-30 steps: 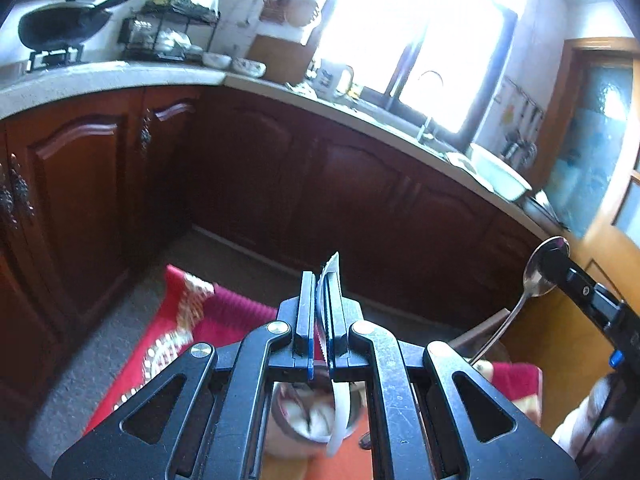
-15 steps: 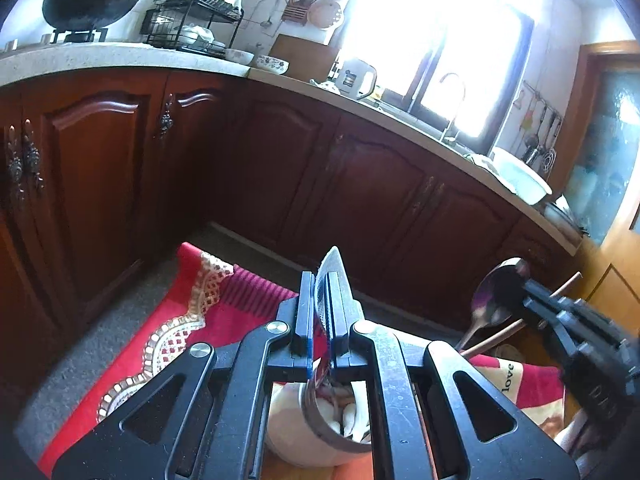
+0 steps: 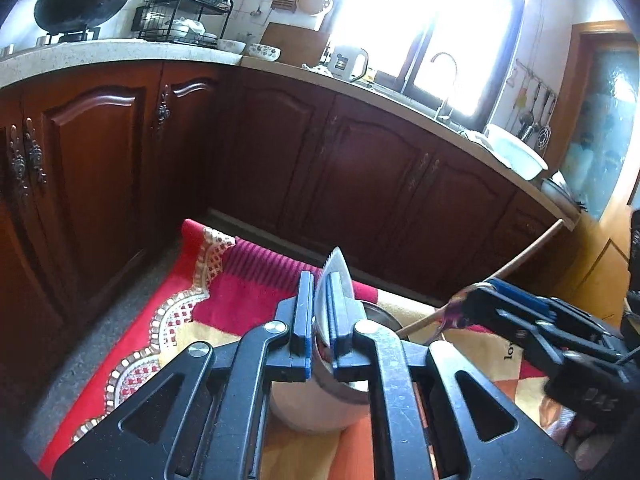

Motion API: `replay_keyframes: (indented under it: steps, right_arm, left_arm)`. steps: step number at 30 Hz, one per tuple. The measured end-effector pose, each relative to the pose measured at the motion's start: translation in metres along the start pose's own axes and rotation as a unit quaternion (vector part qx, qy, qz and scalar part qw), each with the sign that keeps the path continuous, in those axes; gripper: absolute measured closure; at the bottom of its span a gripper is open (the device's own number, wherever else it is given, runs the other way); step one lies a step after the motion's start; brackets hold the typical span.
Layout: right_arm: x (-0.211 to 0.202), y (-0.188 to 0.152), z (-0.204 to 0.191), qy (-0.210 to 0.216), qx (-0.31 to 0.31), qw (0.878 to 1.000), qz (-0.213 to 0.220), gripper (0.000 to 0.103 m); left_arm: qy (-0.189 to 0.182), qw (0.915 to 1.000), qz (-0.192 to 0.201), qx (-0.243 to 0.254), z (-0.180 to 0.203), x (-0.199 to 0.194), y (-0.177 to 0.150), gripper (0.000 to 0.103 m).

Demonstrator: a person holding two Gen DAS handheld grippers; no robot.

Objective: Organize utensils
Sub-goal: 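Open both grippers over the jar to drop the white spoon and utensil inside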

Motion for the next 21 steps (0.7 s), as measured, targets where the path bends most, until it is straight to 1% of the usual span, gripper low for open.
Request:
replay_keyframes:
  steps: [1, 2, 3, 4, 7, 13, 15, 21]
  right_arm:
    - [-0.005, 0.001, 0.001, -0.002, 0.003, 1.0, 0.005, 0.068]
    - [-0.009, 0.001, 0.001, -0.005, 0.005, 1.0, 0.006, 0.068]
    - [-0.015, 0.0, 0.002, -0.006, 0.01, 1.0, 0.01, 0.068]
    - [-0.019, 0.0, 0.003, -0.005, 0.016, 1.0, 0.014, 0.068]
    - [-0.037, -0.003, 0.007, -0.004, 0.034, 0.999, 0.022, 0.068]
    - [-0.063, -0.013, 0.012, -0.015, 0.04, 0.999, 0.023, 0.068]
    - [-0.07, -0.016, 0.016, -0.022, 0.045, 0.998, 0.023, 0.068]
    - [-0.088, -0.024, 0.026, -0.047, 0.046, 0.998, 0.018, 0.067]
  left_arm:
    - [-0.001, 1.0, 0.0, 0.0, 0.0, -0.002, 0.0, 0.08]
    - [-0.001, 1.0, 0.0, 0.0, 0.0, -0.005, 0.001, 0.074]
    - [-0.002, 1.0, 0.002, -0.001, 0.0, -0.008, 0.001, 0.063]
    - [-0.003, 1.0, 0.003, -0.002, 0.001, -0.01, 0.002, 0.06]
    - [-0.002, 1.0, -0.002, 0.002, 0.004, -0.018, 0.001, 0.057]
    - [0.01, 0.9992, -0.024, 0.031, 0.019, -0.032, -0.011, 0.053]
    - [0.018, 0.9983, -0.035, 0.043, 0.025, -0.035, -0.017, 0.053]
    - [0.013, 0.9961, -0.046, 0.074, 0.05, -0.048, -0.032, 0.052]
Point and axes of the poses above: each gripper's, at about its wrist camera, not at the fingertips, and x roughly the way its jaws point, z to its right, y to its top, the point moved 8 cm from there along x, roughly the way its jaws point, and after that the axes turned 15 degrees about z, right-handed, at the moved point
